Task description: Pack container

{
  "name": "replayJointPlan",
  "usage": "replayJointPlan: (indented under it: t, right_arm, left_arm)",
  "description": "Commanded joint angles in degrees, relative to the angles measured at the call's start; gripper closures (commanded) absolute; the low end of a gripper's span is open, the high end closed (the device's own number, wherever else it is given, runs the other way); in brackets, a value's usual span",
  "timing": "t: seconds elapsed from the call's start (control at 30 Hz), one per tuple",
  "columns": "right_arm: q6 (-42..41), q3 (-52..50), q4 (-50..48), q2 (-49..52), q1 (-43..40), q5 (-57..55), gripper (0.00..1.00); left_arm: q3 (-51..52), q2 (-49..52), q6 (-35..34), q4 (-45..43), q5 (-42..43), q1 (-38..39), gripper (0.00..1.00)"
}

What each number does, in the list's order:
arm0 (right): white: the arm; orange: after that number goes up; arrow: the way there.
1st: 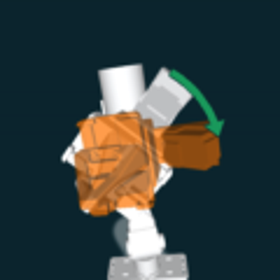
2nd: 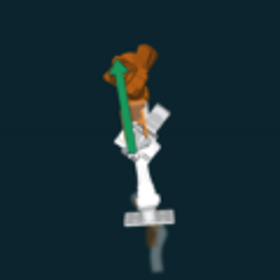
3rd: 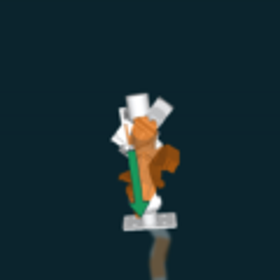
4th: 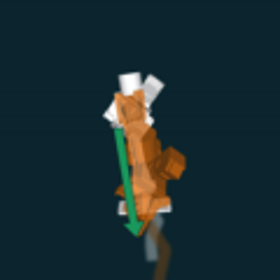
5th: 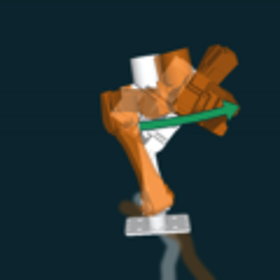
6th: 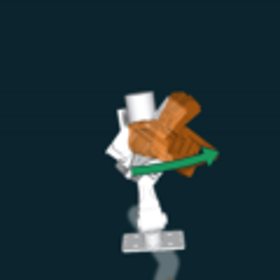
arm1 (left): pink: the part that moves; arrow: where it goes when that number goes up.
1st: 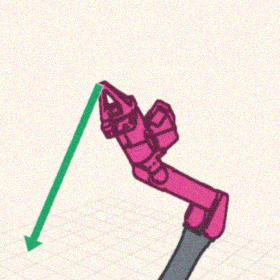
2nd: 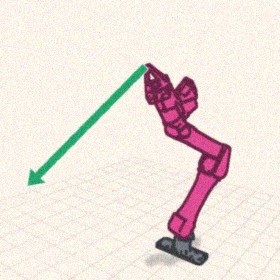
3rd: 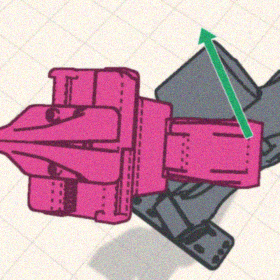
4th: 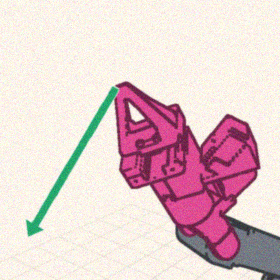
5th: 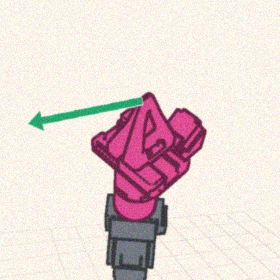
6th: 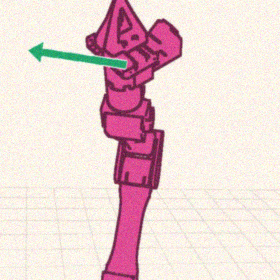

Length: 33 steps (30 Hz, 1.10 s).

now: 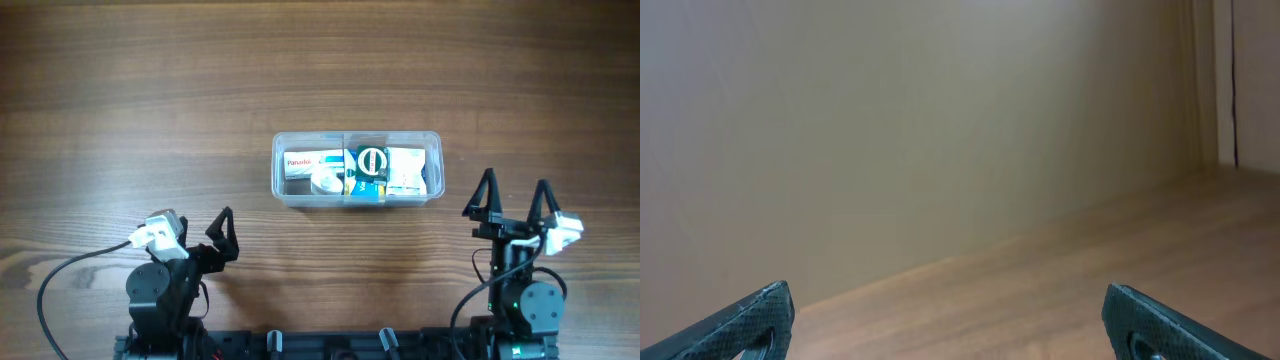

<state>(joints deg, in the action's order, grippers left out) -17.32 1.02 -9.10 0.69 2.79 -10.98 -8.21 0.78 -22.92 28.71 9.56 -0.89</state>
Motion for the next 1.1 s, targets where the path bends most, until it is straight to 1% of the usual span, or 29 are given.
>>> replayJointPlan:
  t: [0.0,0.2,1.07]
  right_arm:
    - [-0.9,-0.7,1.0,-0.5,-0.4,-1.0,0.00]
    - [-0.9,-0.7,7.6,-0.2,-0.4,-1.0,0.00]
    - [-0.9,-0.7,7.6,0.7,-0.4,-1.0,0.00]
  left_arm:
    - [0.1,-0.6,1.3,-0.1,0.9,-0.5,0.00]
    - [0.1,-0.6,1.3,-0.1,0.9,-0.5,0.00]
    - [0.1,-0.6,1.3,-0.1,0.9,-0.5,0.00]
